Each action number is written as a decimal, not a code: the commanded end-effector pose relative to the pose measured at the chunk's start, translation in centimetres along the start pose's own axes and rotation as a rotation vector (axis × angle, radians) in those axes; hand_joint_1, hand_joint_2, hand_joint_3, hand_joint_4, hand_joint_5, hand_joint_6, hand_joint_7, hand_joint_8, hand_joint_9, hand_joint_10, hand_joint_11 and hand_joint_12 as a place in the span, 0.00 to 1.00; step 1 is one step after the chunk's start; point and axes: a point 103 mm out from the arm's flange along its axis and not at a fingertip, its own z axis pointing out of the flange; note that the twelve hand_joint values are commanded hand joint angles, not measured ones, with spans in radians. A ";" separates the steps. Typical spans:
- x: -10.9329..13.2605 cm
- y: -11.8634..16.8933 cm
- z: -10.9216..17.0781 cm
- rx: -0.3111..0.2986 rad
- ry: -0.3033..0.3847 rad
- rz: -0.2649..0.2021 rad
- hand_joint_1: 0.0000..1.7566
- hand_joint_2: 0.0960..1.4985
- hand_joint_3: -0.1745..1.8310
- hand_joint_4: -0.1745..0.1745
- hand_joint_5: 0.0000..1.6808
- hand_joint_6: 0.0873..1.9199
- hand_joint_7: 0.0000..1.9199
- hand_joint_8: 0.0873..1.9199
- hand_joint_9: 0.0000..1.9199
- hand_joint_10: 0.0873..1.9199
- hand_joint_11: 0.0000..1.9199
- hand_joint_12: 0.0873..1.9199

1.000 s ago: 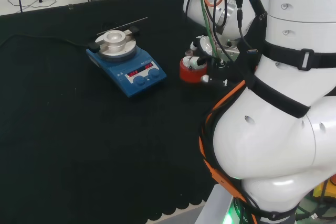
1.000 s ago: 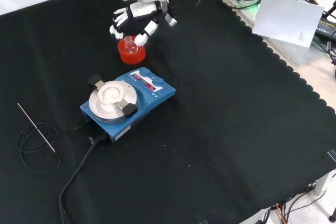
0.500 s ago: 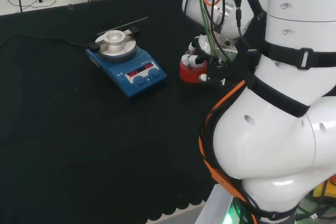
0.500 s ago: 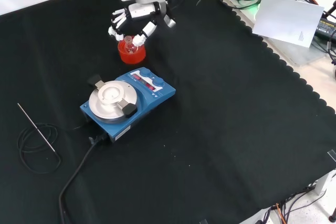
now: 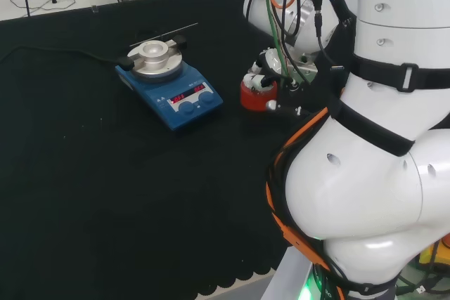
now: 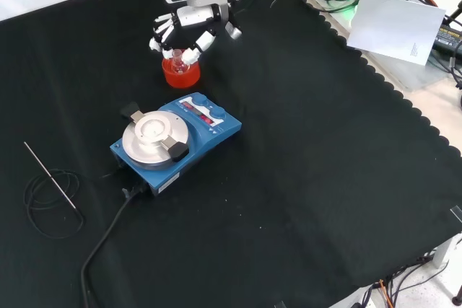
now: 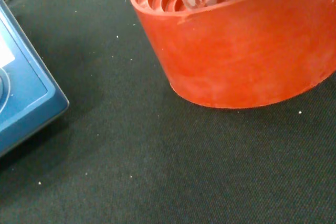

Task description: Pick up the round-bottom flask.

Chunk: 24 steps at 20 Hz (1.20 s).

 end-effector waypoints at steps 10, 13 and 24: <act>0.2 0.0 -0.7 -0.079 -0.008 -0.016 0.61 0.78 0.00 0.73 0.61 0.50 0.26 0.27 0.35 0.27 0.10 0.67; 0.3 -0.1 -1.3 -0.078 -0.001 -0.013 0.61 0.78 0.00 0.70 0.61 0.50 0.27 0.26 0.36 0.27 0.10 0.67; 2.5 -0.7 -4.9 -0.061 0.032 -0.004 0.61 0.77 0.00 0.67 0.62 0.48 0.29 0.26 0.37 0.25 0.12 0.66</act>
